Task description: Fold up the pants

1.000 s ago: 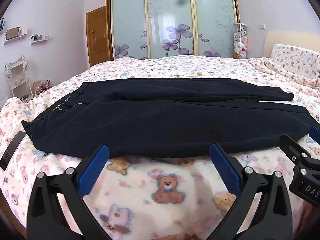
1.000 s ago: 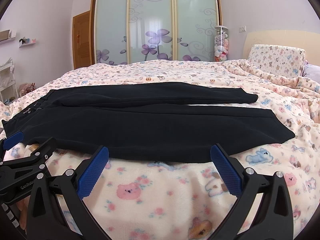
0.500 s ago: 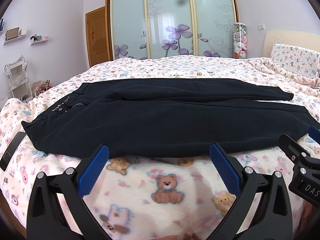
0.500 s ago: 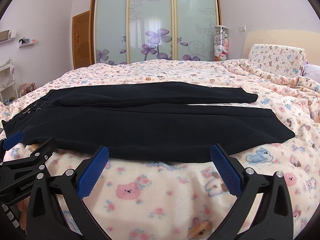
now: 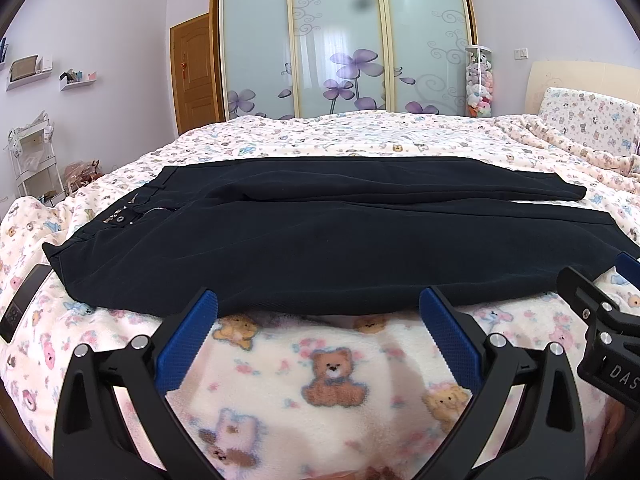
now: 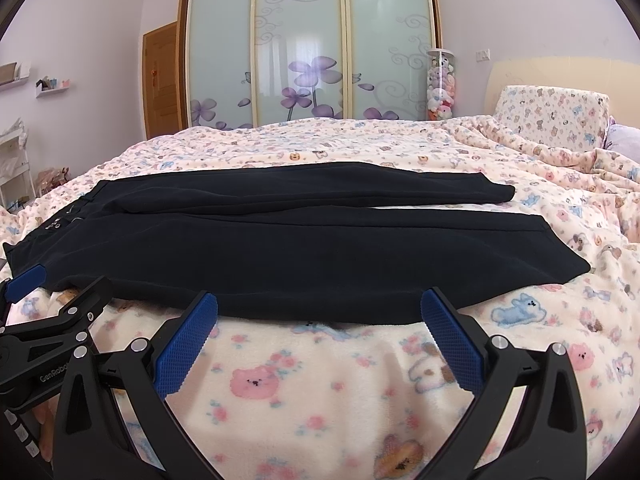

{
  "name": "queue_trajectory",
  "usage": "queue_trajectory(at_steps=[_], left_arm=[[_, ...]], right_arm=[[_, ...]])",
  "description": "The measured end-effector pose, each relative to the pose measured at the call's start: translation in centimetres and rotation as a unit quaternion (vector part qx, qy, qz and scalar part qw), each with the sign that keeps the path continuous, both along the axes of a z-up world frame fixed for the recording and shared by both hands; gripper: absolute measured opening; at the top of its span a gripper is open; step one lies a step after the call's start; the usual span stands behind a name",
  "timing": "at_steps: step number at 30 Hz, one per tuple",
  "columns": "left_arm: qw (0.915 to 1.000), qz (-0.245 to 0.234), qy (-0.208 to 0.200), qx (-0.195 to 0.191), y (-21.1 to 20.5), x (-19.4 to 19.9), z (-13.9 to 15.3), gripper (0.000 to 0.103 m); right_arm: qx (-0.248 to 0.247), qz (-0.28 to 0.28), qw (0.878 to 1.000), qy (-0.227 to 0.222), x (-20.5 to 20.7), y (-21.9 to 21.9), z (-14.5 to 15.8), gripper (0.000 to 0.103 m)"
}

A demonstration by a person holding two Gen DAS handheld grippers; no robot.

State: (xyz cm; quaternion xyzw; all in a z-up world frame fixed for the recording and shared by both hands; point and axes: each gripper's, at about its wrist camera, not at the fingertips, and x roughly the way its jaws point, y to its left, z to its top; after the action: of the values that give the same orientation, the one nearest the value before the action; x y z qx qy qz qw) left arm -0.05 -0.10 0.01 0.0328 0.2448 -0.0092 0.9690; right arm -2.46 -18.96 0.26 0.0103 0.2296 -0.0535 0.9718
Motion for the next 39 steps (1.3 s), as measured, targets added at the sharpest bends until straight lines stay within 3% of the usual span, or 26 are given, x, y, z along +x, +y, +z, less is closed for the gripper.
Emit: queue_trajectory(at_steps=[39], left_arm=[[1.0000,0.000,0.000,-0.001,-0.02,-0.01,0.01,0.101]], right_arm=[[0.006,0.001,1.000,-0.002,0.18,-0.13,0.16,0.102]])
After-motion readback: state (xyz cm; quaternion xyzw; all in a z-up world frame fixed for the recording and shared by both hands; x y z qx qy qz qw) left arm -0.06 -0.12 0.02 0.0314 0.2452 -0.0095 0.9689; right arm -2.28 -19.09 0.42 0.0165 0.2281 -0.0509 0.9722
